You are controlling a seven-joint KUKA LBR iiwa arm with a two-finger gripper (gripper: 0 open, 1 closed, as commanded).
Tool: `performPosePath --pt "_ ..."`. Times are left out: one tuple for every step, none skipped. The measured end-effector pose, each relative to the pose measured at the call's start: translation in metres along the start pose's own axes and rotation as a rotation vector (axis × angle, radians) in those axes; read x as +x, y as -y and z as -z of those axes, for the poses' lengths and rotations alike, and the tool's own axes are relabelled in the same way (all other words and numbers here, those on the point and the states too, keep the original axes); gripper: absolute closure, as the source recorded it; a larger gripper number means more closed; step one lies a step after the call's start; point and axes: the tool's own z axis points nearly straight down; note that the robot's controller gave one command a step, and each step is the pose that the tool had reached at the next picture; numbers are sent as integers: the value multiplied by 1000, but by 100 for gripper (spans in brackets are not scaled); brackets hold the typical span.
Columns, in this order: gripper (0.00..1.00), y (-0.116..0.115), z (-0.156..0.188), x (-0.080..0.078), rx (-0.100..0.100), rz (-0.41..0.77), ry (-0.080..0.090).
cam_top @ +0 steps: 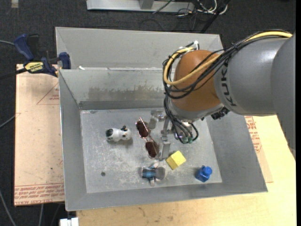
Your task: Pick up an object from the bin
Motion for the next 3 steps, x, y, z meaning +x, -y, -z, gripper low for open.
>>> performPosePath --pt "0 0 0 0 0 0 0" --pt "0 -1 -37 -31 1 275 9" --pt "0 0 -24 -36 0 465 -2"
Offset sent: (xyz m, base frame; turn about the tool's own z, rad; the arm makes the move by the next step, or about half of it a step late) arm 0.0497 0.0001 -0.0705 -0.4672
